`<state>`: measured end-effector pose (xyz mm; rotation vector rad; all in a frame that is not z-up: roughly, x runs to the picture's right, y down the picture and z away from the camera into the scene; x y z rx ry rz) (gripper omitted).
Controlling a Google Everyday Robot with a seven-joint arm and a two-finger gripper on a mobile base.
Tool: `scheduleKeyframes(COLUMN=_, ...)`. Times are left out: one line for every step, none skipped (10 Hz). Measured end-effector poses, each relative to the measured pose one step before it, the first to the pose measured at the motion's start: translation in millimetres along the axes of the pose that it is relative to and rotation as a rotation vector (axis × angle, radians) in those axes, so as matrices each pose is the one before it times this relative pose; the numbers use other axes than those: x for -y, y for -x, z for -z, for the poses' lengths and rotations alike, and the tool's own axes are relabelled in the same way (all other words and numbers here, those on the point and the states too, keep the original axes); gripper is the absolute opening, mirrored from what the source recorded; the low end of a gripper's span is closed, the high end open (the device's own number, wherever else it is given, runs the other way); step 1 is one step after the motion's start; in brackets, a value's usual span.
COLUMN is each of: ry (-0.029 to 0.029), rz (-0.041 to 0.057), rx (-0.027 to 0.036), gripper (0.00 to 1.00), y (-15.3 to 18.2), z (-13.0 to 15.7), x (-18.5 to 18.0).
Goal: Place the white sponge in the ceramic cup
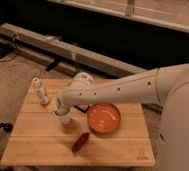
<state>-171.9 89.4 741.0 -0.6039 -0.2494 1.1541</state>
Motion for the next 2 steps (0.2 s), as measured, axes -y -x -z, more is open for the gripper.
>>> scheduleKeyframes(ry=0.00049, rz=0.00101, rx=-0.00037, gripper=0.80, y=0.05, z=-0.27, x=-0.55)
scheduleKeyframes(ry=0.00017, rz=-0.00043, rx=-0.00001, gripper=0.80, y=0.02, z=0.05, x=-0.05)
